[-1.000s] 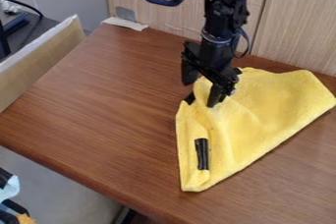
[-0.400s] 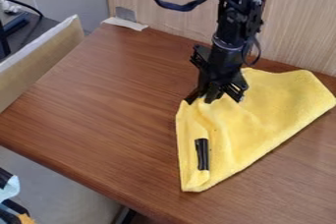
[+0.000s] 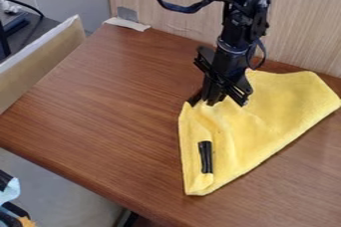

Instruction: Unfold the cloth from left to right

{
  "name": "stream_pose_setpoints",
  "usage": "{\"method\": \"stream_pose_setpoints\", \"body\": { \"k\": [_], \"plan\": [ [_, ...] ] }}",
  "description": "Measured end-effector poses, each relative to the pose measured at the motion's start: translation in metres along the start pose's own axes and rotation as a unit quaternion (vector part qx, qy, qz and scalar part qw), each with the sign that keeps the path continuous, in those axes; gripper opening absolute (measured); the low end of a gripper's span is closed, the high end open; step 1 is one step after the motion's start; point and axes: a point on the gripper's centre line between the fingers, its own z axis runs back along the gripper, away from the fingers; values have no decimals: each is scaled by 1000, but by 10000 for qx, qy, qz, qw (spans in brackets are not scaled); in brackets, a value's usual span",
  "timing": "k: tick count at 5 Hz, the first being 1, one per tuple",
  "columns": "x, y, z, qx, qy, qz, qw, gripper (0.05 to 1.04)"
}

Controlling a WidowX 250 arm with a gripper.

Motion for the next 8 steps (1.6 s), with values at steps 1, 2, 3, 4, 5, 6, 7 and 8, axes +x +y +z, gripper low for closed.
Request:
{"method": "stream_pose_setpoints", "body": {
  "k": [1,2,3,4,5,6,7,8],
  "plan": [
    [2,-13,21,118,-204,-217,9995,55],
    [4,-35,47,220,-442,-495,9976,55],
    [5,-62,68,278,-708,-893,9931,55],
    [5,-95,84,346,-900,-1357,9860,55],
    [-3,-135,93,393,-1042,-1972,9740,55],
    [-13,-164,93,400,-1060,-2440,9631,55],
    [-24,-193,92,358,-1093,-2923,9494,55],
    [-38,-210,86,300,-1062,-3195,9411,55]
  ]
}}
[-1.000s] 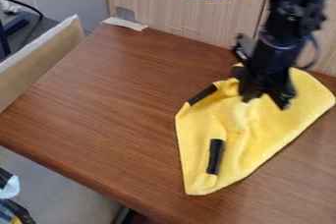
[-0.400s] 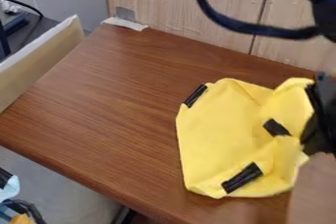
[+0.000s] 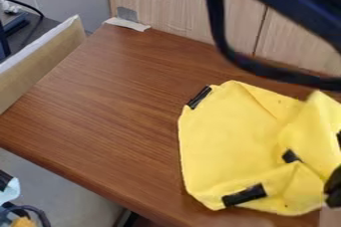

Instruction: Unfold the cloth from left to right

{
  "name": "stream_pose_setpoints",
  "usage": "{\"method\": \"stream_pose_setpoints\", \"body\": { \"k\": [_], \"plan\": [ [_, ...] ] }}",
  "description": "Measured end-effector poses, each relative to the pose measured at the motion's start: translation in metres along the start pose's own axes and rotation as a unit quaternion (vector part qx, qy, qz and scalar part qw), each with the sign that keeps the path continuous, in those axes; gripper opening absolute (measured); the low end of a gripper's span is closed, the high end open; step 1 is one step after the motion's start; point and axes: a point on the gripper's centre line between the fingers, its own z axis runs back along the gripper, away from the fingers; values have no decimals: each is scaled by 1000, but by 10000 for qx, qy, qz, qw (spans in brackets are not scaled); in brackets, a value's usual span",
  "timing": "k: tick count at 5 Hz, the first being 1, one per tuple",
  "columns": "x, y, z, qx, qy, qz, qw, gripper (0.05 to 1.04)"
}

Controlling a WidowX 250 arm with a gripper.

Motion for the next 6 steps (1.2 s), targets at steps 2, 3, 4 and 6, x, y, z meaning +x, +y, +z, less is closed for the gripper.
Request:
{"method": "stream_pose_setpoints", "body": {
  "k": [2,3,4,6],
  "plan": [
    [-21,-33,-26,-169,281,-244,9992,55],
    [-31,-36,-33,-179,415,-73,9990,71],
    [-36,-33,-35,-295,510,154,9981,214],
    [-40,-22,-35,-247,643,194,9974,773]
  ]
}}
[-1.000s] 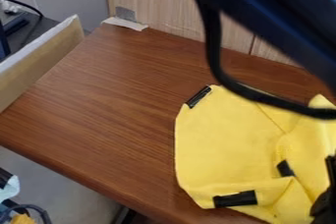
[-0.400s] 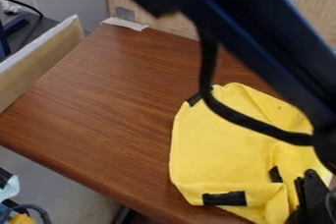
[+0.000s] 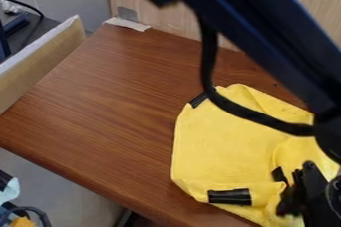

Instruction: Unfold the cloth from left to right

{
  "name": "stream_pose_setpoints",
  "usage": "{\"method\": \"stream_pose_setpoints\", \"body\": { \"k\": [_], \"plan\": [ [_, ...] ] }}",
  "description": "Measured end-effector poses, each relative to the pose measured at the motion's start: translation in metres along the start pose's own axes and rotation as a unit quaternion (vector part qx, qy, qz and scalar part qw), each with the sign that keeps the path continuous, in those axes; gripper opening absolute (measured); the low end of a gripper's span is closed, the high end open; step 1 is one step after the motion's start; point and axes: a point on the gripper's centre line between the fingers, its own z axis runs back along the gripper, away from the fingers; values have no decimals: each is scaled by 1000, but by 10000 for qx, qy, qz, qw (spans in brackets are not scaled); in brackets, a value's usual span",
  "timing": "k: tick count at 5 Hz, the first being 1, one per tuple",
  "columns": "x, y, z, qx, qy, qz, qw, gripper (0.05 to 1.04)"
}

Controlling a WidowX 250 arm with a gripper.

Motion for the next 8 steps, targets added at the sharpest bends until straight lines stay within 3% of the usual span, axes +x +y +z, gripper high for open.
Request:
{"method": "stream_pose_setpoints", "body": {
  "k": [1,3,5,8],
  "plan": [
    [-1,4,0,-18,39,-51,10000,996],
    [13,17,30,-50,-364,37,9993,1001],
    [20,57,75,69,-776,600,9952,1001],
    [9,109,98,160,-1032,1482,9834,1001]
  ]
}}
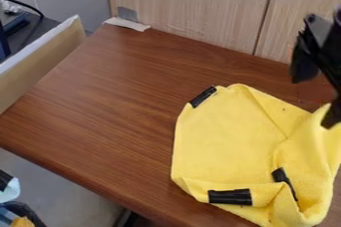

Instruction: Unfold the cloth from left to right

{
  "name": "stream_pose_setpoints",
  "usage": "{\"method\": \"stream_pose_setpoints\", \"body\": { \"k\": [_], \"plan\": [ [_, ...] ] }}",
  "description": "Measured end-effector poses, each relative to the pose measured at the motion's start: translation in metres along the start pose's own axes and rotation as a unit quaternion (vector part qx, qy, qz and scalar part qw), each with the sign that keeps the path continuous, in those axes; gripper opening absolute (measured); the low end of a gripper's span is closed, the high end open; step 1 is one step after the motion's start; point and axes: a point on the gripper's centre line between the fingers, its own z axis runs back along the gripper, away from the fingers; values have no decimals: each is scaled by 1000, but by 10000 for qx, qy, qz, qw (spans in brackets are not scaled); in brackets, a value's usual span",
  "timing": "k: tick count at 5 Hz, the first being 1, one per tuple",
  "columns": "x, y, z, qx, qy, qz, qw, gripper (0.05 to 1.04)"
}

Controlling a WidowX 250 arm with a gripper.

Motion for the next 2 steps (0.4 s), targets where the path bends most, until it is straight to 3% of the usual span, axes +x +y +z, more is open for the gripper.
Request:
{"method": "stream_pose_setpoints", "body": {
  "k": [2],
  "plan": [
    [-2,10,-1,94,14,99,9999,1001]
  ]
}}
